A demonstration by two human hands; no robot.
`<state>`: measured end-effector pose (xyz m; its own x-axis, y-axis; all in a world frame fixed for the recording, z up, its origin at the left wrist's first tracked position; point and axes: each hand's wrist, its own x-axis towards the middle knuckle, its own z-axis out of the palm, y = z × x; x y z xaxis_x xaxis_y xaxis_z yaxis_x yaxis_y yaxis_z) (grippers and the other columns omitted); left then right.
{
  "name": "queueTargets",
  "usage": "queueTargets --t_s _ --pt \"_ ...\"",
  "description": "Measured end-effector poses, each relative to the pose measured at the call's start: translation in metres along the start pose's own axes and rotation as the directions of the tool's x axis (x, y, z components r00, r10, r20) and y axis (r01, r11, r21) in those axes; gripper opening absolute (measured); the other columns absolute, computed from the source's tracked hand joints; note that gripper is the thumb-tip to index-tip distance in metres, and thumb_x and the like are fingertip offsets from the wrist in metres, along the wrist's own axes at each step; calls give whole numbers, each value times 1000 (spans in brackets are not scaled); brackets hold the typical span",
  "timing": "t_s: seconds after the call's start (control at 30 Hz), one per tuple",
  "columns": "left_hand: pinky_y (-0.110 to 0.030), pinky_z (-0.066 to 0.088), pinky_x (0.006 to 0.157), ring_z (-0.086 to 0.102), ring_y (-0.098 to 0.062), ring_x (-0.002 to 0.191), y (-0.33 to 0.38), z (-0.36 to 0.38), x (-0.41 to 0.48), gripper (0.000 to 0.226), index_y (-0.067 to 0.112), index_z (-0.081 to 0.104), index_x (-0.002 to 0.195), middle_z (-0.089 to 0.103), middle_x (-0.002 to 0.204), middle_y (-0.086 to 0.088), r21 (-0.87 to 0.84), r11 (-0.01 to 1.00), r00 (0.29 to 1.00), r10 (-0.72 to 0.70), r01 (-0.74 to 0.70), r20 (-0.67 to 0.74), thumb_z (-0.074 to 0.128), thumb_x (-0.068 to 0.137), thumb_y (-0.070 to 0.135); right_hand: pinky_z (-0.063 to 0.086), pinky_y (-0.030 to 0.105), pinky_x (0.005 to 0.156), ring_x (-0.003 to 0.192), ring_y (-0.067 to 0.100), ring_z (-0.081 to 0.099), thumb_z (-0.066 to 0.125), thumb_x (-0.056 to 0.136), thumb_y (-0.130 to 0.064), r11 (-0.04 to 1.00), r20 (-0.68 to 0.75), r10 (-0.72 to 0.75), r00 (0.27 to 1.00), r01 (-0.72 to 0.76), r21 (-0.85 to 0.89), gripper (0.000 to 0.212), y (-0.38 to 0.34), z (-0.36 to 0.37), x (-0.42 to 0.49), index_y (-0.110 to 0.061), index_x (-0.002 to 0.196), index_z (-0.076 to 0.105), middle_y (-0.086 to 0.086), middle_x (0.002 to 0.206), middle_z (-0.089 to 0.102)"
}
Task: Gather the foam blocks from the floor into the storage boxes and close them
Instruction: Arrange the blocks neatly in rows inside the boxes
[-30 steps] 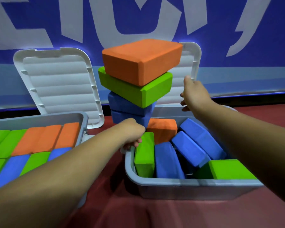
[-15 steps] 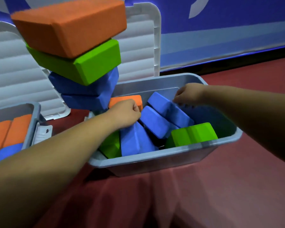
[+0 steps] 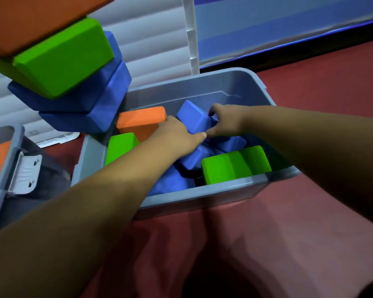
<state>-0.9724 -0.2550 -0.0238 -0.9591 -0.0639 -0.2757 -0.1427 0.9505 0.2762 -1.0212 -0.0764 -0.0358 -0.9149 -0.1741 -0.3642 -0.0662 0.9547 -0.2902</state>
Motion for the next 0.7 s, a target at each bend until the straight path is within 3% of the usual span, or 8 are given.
queueTargets --t_s 0.1,0.17,0.3,0.4,0.5,0.53,0.63,0.7 --pt "-37 50 84 62 -36 112 9 21 5 108 12 55 133 62 129 -14 39 997 996 -73 71 45 51 59 89 44 45 107 136 35 49 83 67 -70 998 -40 -58 998 58 6 117 9 5 9 -24 159 26 16 153 42" --pt "-41 57 87 68 -41 105 13 24 6 112 9 46 139 64 127 -20 -22 982 976 -185 189 114 53 57 84 42 42 110 138 35 47 87 67 -65 984 -65 -172 983 174 30 125 15 9 13 -38 163 12 15 151 39" --pt "-54 64 77 74 -45 61 14 26 3 106 -2 21 152 68 89 -31 -132 897 884 -374 421 281 61 85 69 43 34 101 119 28 56 82 79 -53 935 -97 -349 932 353 23 97 16 11 21 -58 156 21 6 132 45" --pt "-52 64 77 73 -49 61 9 34 7 94 2 26 153 64 112 -39 -176 886 866 -348 429 358 50 90 68 41 39 113 124 28 55 77 80 -61 931 -69 -364 929 364 -20 78 4 12 24 -57 148 40 7 144 38" --pt "-27 61 66 74 -30 59 9 37 6 76 4 35 149 46 144 -31 -228 908 915 -282 352 290 47 96 57 48 43 102 110 32 61 76 75 -68 946 -95 -321 942 316 -67 66 -1 12 23 -48 133 52 5 135 41" --pt "-20 54 58 69 -23 54 9 36 5 75 2 36 147 50 137 -31 -223 921 930 -259 318 260 48 96 56 50 42 97 104 32 62 78 74 -67 949 -131 -315 940 309 -64 65 -2 9 22 -44 129 53 5 129 45" --pt "-21 48 39 62 -25 35 12 32 0 84 -7 42 134 54 82 -23 -291 904 947 -277 314 162 60 92 63 47 36 85 101 30 61 79 73 -56 955 -258 -295 920 292 -52 59 1 2 15 -33 122 55 4 115 51" --pt "-24 50 39 69 -26 45 12 30 5 79 -2 56 124 65 84 -17 -325 907 962 -268 269 48 71 82 64 48 37 84 100 27 59 76 71 -52 965 -329 -248 911 261 -3 55 4 -1 9 -29 117 55 3 112 54"
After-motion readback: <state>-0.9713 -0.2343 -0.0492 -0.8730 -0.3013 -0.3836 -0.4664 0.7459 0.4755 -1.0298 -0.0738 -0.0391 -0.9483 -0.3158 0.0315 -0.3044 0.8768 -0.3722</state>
